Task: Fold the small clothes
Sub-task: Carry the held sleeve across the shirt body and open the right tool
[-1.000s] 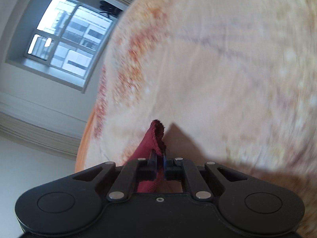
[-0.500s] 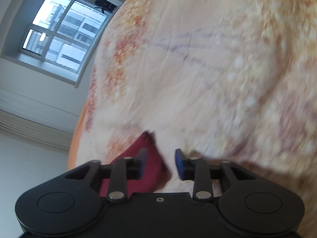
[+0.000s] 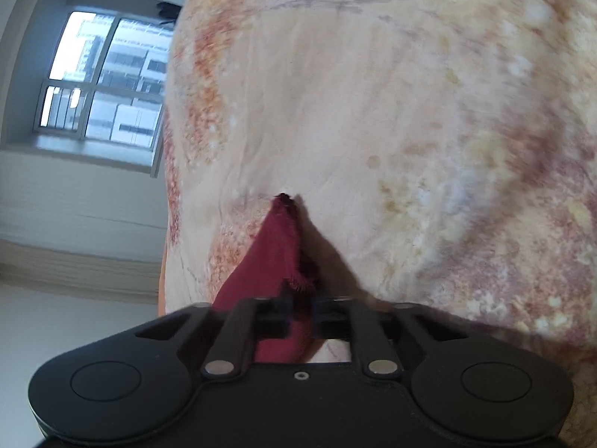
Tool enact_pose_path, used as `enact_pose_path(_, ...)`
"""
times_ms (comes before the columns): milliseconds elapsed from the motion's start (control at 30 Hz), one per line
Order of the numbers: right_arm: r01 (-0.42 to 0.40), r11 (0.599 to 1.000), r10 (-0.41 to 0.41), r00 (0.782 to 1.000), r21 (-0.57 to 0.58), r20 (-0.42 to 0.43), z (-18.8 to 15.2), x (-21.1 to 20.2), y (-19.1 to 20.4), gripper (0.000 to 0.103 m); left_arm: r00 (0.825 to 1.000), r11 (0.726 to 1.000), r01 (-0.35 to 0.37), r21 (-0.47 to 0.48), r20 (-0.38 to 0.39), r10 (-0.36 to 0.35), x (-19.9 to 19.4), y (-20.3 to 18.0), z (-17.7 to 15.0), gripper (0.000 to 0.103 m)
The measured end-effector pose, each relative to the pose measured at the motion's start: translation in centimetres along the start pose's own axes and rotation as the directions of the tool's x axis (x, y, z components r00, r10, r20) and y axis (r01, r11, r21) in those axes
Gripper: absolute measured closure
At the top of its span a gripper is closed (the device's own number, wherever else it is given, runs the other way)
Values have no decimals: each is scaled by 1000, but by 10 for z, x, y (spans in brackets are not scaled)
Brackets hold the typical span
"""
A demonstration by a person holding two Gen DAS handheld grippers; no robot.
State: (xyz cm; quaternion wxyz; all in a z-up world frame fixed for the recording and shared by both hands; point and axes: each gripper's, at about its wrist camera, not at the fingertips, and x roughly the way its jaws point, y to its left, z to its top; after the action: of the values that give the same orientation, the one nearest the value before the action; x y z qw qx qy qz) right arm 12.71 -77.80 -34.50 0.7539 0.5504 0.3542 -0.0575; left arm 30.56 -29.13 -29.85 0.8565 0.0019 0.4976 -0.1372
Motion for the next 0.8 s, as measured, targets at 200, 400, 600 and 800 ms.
enact_pose_path(200, -68, 993, 73, 996, -94, 50, -10, -30, 54, 97, 997, 997, 66, -41, 44, -64, -17, 12, 3, 15)
enact_pose_path(400, -120, 980, 125, 992, -157, 28, -41, -37, 119, 97, 993, 986, 103, -129, 67, -95, -54, 67, -3, 13)
enact_pose_path(600, -193, 933, 155, 977, -303, -146, -125, 14, 218, 97, 988, 955, 132, -264, 110, -106, -97, 141, -19, 13)
enact_pose_path(800, -326, 845, 171, 916, -424, -363, -272, 115, 319, 97, 969, 831, 203, -517, 227, -95, -155, 254, -42, 13)
